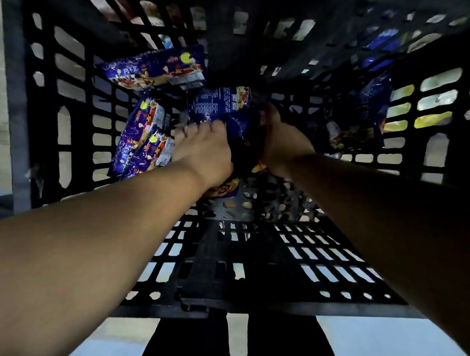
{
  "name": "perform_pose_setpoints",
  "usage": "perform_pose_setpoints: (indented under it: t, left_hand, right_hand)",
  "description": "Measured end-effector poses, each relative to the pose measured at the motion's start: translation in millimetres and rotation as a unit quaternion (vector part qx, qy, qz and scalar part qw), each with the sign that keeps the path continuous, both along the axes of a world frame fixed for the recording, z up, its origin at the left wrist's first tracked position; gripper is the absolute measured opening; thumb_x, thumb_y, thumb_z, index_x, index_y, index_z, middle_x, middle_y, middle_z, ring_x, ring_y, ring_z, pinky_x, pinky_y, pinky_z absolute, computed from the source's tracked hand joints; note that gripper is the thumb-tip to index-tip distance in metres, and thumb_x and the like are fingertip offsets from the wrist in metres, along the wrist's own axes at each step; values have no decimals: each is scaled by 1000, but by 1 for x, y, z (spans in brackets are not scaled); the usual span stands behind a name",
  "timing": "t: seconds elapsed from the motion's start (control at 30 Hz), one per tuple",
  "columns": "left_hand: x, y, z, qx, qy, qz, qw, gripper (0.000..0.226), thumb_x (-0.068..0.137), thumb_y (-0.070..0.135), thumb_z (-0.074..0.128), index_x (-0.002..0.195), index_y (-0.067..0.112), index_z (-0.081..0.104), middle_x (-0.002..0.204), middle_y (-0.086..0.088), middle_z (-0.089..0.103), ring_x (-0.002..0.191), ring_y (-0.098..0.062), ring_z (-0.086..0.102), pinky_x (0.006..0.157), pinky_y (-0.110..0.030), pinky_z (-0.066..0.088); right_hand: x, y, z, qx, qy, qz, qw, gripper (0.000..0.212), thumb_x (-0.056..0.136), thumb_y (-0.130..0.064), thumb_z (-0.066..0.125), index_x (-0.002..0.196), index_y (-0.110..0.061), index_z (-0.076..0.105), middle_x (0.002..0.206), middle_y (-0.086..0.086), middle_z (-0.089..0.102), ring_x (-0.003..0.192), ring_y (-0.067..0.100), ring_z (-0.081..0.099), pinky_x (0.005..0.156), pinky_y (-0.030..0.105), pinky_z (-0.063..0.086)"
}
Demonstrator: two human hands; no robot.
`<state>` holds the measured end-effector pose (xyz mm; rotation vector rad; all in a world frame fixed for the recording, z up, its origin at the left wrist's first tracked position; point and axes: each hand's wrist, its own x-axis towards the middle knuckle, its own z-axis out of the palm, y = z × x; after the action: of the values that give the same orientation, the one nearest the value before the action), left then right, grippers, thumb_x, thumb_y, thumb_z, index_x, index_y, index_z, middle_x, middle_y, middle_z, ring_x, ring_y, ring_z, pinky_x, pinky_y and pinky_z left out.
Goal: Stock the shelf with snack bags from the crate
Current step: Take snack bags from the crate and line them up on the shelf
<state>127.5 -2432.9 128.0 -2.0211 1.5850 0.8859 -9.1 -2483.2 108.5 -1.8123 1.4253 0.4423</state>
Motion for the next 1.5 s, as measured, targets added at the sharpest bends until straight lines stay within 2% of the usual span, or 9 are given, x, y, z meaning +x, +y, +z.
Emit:
perform_pose_setpoints:
  t: [0.17,0.47,0.6,0.67,0.77,0.87,0.93,1.17,1.5]
  left_hand:
    - [-10,-7,-13,74,-60,-53,994,49,92,20,50,136,7,35,138,-16,43,130,-35,35,107,-51,23]
    - [-6,-1,-26,68,-45,-29,996,45,89,16,54,132,12,39,128,-15,52,120,-34,48,101,-45,29]
    - [-2,5,-20,56,-26,-33,998,49,82,5,56,126,14,36,108,-11,59,110,-33,52,95,-43,29]
    - [-1,7,-16,53,-13,-24,998,50,76,0,56,119,17,35,96,-8,58,101,-32,52,92,-43,29]
    - [-2,12,-9,45,-9,-20,999,50,74,-2,55,115,17,33,88,-5,55,87,-28,46,91,-45,29]
    - [-3,11,3,31,-14,-25,999,42,79,8,57,114,16,34,84,-4,51,83,-27,44,90,-45,30]
    - [-6,8,18,12,-20,-28,999,38,82,16,58,114,17,37,81,-1,47,82,-26,44,91,-44,30]
    - [-6,-3,91,-58,-89,-9,994,45,86,36,56,124,19,37,119,-9,56,113,-32,49,94,-46,31]
    - [-15,-1,202,-173,-102,-6,980,66,78,56,53,133,23,34,125,-7,52,117,-30,47,95,-47,31]
  right_hand:
    - [2,-21,-12,38,35,78,996,80,91,-4,57,153,-21,10,124,16,59,108,33,59,86,40,51]
    - [-2,-27,-14,-39,64,204,976,77,88,-38,67,150,-19,25,153,10,24,141,34,20,111,47,27]
    - [-8,-21,-4,33,10,219,975,76,83,-50,70,143,-20,36,140,9,49,125,29,48,96,33,40]
    - [-13,-17,0,68,-3,178,982,81,81,-44,73,143,-20,27,131,10,55,110,27,55,83,31,43]
    - [-21,-12,8,106,15,172,979,101,76,-44,77,150,-18,13,133,14,53,114,30,55,90,34,46]
    - [-29,-9,19,96,4,185,978,66,78,-45,75,133,-17,50,125,7,56,110,24,56,95,36,50]
    - [-36,-10,32,96,-16,155,983,47,80,-43,72,120,-21,59,113,2,61,100,19,58,91,36,51]
    - [-58,-32,98,45,-22,160,986,54,84,-33,70,122,-17,35,88,2,56,80,23,57,64,32,42]
    - [-61,-46,208,-89,-17,167,982,48,78,-34,73,109,-19,40,103,6,57,93,28,57,76,31,44]
